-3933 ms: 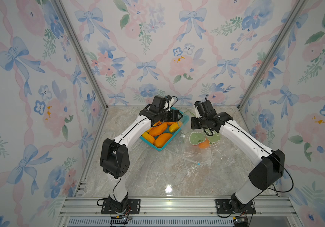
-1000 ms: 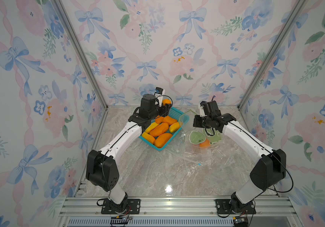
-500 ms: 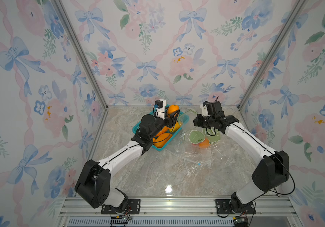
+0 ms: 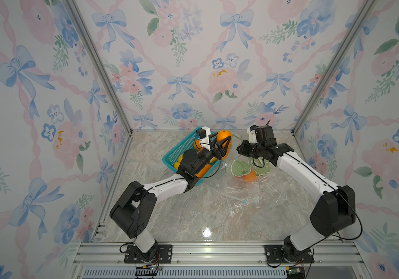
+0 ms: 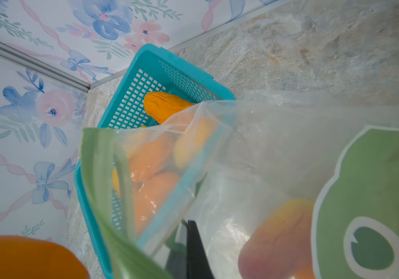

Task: Place the mango in a zip-top bag and seal the zipper
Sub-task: Place the mango in the zipper food storage bag.

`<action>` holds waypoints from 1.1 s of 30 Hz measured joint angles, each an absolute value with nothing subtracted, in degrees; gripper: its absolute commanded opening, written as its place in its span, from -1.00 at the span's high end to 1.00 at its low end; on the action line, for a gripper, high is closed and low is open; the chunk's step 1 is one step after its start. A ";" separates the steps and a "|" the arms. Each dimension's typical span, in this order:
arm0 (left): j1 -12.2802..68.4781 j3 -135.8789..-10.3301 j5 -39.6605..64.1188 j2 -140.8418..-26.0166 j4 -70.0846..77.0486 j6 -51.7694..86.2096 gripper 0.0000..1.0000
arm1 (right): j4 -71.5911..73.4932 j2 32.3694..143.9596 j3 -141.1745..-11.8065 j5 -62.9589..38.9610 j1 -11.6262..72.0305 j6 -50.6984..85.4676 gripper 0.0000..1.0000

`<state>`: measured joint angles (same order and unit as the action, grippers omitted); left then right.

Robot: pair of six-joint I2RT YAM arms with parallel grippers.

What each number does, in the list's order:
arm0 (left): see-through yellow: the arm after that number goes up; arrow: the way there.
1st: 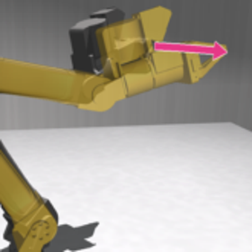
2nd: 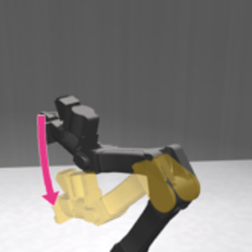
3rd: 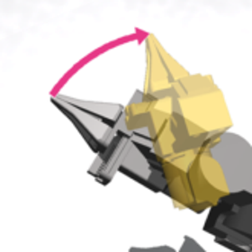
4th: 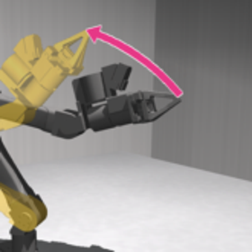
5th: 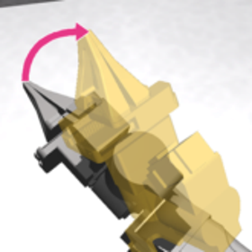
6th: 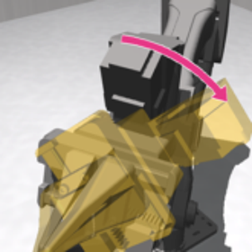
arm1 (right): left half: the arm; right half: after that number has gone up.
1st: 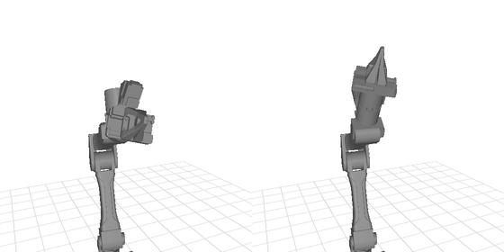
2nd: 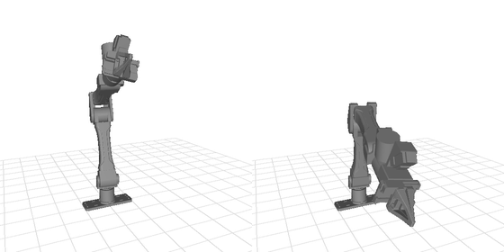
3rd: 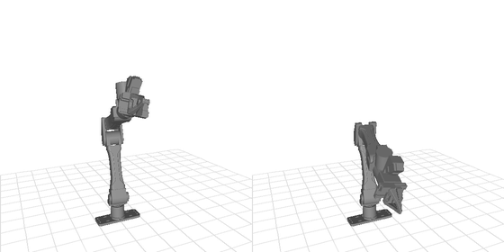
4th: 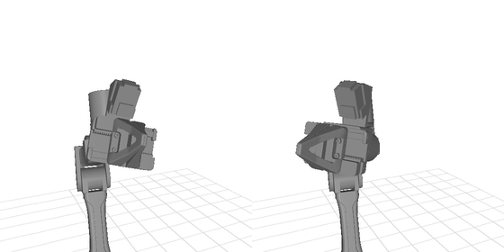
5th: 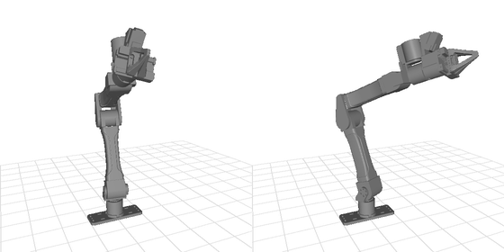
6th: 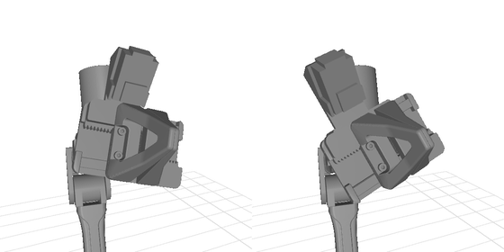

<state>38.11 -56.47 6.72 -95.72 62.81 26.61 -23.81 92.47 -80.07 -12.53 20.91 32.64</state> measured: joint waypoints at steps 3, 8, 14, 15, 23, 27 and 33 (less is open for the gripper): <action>38.22 -57.69 6.72 -99.31 64.38 28.21 0.68 | -23.40 92.42 -80.01 -12.91 20.71 33.04 0.90; 38.22 -60.16 6.70 -103.74 65.93 29.45 0.63 | -23.16 92.14 -79.53 -13.13 20.67 33.26 0.90; 38.22 -62.00 6.98 -107.39 66.89 30.55 0.46 | -23.05 92.09 -79.53 -13.30 20.62 33.67 0.90; 38.22 -62.33 7.29 -108.05 66.87 30.72 0.39 | -23.05 92.09 -79.53 -13.30 20.60 33.69 0.90; 38.22 -62.78 9.37 -110.43 66.85 31.62 -0.28 | -23.03 91.92 -79.53 -13.30 19.90 33.95 0.90; 38.22 -62.78 9.96 -110.43 67.29 32.16 -0.65 | -23.03 91.77 -79.53 -13.30 19.79 33.98 0.90; 38.22 -62.78 10.41 -110.43 67.29 33.04 -0.97 | -22.94 91.74 -79.53 -13.32 19.79 34.13 0.89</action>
